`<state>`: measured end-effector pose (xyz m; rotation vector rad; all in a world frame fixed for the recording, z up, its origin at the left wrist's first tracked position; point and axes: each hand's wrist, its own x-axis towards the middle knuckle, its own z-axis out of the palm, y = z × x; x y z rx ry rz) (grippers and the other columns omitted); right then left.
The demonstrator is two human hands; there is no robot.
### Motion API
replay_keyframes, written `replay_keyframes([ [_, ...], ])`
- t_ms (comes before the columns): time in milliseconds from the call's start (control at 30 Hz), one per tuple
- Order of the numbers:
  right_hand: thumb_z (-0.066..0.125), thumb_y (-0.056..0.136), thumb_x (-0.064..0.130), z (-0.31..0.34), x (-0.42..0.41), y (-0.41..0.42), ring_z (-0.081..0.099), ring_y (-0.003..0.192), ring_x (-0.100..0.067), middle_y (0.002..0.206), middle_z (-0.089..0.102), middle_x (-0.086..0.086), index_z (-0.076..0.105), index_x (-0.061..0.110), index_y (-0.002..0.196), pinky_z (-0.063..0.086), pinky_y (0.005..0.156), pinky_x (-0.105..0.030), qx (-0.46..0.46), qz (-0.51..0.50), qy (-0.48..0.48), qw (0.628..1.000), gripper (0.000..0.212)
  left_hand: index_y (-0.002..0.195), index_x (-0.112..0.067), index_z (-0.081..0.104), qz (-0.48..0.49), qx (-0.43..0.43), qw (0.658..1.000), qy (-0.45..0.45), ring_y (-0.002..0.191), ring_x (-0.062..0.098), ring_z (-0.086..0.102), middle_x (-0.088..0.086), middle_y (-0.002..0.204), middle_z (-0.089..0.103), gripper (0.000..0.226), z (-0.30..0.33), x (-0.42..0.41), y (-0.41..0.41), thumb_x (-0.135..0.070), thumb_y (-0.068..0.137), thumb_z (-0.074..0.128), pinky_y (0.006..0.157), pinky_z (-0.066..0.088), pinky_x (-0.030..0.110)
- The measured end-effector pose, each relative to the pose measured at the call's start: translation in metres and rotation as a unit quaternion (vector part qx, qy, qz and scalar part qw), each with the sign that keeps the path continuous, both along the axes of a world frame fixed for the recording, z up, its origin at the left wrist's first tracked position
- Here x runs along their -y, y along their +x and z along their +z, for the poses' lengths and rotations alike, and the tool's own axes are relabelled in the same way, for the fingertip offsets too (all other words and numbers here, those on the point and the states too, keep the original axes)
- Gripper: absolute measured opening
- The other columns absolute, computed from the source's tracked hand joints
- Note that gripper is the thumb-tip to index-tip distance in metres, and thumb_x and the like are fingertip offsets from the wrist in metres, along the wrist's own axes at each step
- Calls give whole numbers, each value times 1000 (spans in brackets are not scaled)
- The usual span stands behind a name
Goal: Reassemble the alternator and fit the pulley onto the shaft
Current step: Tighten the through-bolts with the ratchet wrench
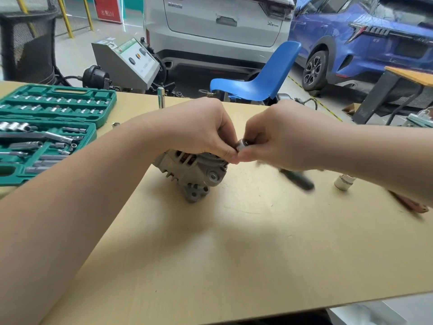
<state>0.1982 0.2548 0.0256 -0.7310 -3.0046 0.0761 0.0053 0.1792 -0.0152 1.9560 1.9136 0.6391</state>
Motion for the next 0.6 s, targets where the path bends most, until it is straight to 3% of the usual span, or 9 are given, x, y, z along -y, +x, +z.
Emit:
replay_keyframes([
  [67, 77, 85, 59, -2, 4, -5, 70, 49, -7, 57, 73, 1, 75, 14, 75, 46, 36, -18, -30, -103, -163, 981, 45, 80, -47, 85, 6, 4, 1000, -6, 78, -8, 66, -24, 76, 76, 7, 0, -1, 1, -51, 77, 90, 50, 43, 5],
  [133, 80, 86, 55, -2, 9, -8, 73, 50, -15, 57, 73, -1, 75, 9, 75, 46, 35, -19, -36, -154, -238, 958, 47, 81, -46, 85, 7, 4, 1000, -9, 78, -9, 66, -25, 74, 75, 8, 0, -1, 0, -50, 77, 91, 49, 42, 4],
  [233, 72, 84, 60, -1, 4, -5, 70, 61, -17, 57, 69, 5, 73, 22, 76, 52, 51, -27, 9, -53, -41, 998, 39, 78, -45, 84, -2, 8, 1000, -6, 71, -9, 66, -25, 71, 74, 7, -1, -1, -1, -48, 79, 90, 45, 40, 5],
  [300, 67, 90, 55, -2, 0, 3, 60, 69, -21, 64, 64, 9, 70, 25, 91, 45, 57, -32, 30, 70, 92, 993, 30, 75, -48, 82, 1, 7, 1000, -12, 75, -9, 66, -26, 75, 74, 9, 0, -1, -2, -48, 80, 89, 47, 41, 4],
  [400, 64, 98, 46, -3, -6, 8, 54, 72, -25, 78, 68, 6, 69, 26, 107, 48, 65, -38, 52, 145, 153, 976, 23, 73, -52, 80, 3, 0, 1000, -19, 80, -10, 66, -28, 79, 75, 12, 1, -1, -1, -49, 80, 89, 50, 42, 3],
  [433, 63, 95, 52, -3, -5, 7, 57, 72, -23, 78, 70, 7, 69, 26, 104, 50, 65, -37, 46, 118, 132, 983, 28, 74, -52, 81, 2, 1, 1000, -18, 80, -10, 66, -27, 80, 75, 10, 1, -1, -2, -50, 80, 89, 51, 42, 3],
  [500, 64, 85, 64, 0, 1, 1, 67, 66, -15, 67, 72, 8, 72, 25, 87, 50, 52, -28, 14, 6, -4, 1000, 39, 79, -51, 83, -3, 6, 1000, -15, 80, -7, 66, -25, 80, 76, 6, 1, -1, -2, -54, 79, 88, 51, 43, 4],
  [567, 72, 86, 62, -3, 5, -4, 72, 54, -9, 60, 74, 3, 74, 16, 78, 45, 38, -17, -17, -106, -192, 976, 47, 83, -51, 84, -1, 15, 1000, -12, 82, -7, 66, -24, 79, 77, 10, 2, 0, -2, -55, 76, 89, 52, 43, 4],
  [600, 73, 88, 59, -3, 7, -5, 73, 53, -12, 60, 75, 0, 74, 11, 77, 45, 38, -16, -19, -138, -241, 960, 49, 84, -49, 84, 2, 19, 1000, -10, 82, -8, 66, -24, 78, 77, 11, 2, -1, -2, -53, 76, 90, 52, 43, 4],
])
